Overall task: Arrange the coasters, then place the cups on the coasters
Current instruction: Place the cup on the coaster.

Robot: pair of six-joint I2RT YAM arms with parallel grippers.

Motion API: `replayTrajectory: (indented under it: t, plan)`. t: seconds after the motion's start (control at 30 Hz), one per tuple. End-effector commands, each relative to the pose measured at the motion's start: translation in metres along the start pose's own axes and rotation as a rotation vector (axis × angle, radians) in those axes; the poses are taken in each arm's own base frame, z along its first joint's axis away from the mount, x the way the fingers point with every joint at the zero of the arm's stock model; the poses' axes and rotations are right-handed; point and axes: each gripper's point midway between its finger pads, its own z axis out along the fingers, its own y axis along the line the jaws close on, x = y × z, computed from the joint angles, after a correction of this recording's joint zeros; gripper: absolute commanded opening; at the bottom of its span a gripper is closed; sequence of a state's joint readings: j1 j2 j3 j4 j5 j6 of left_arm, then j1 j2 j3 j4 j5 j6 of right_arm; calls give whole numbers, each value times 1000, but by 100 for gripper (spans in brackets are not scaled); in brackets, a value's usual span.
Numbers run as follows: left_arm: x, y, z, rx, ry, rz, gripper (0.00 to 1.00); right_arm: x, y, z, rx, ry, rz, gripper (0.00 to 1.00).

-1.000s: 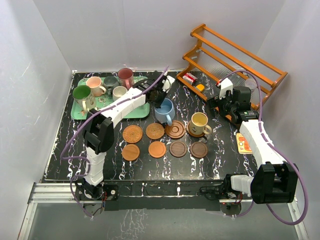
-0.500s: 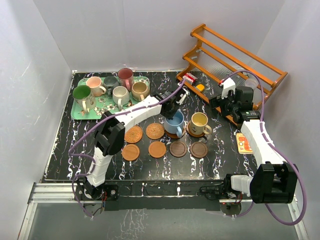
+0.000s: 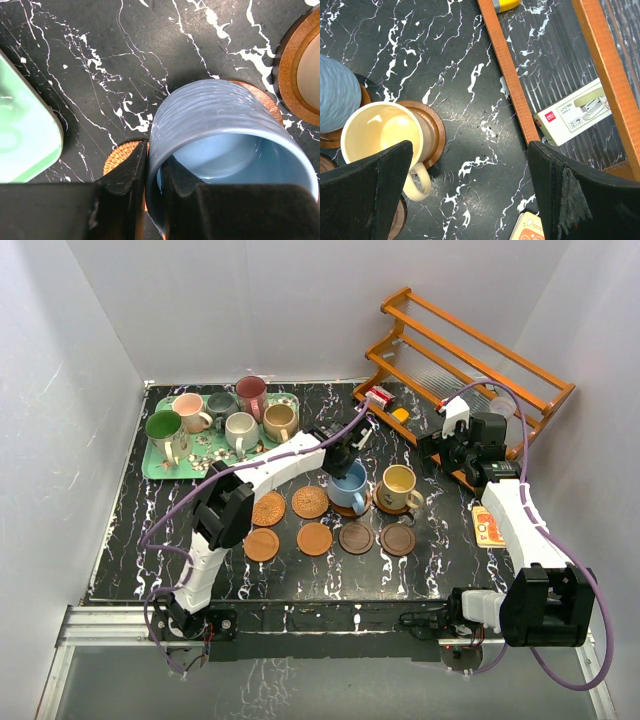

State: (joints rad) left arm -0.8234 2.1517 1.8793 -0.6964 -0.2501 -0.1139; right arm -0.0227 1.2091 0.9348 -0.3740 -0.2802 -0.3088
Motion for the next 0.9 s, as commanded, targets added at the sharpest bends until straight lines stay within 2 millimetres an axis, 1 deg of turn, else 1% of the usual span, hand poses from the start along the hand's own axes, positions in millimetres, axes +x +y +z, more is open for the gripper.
replayTrajectory:
  t: [0.0,0.2,0.47,0.67,0.87]
  plan:
    - [-29,-6,-20,34,-90,-45,0,-8,-3,-2,5,-35,-7,98]
    - [-26,-13,-17,55,-80,-48,0,-8,-2,-1,2,-34,-8,98]
    - [-28,-16,-21,66,-96,-49,0,-6,-2,0,-2,-28,-9,98]
    - [-24,-20,-23,68,-94,-42,0,-5,-2,1,-3,-24,-10,98]
    - [-20,-20,-19,62,-83,-42,0,-4,-2,1,-4,-22,-11,98]
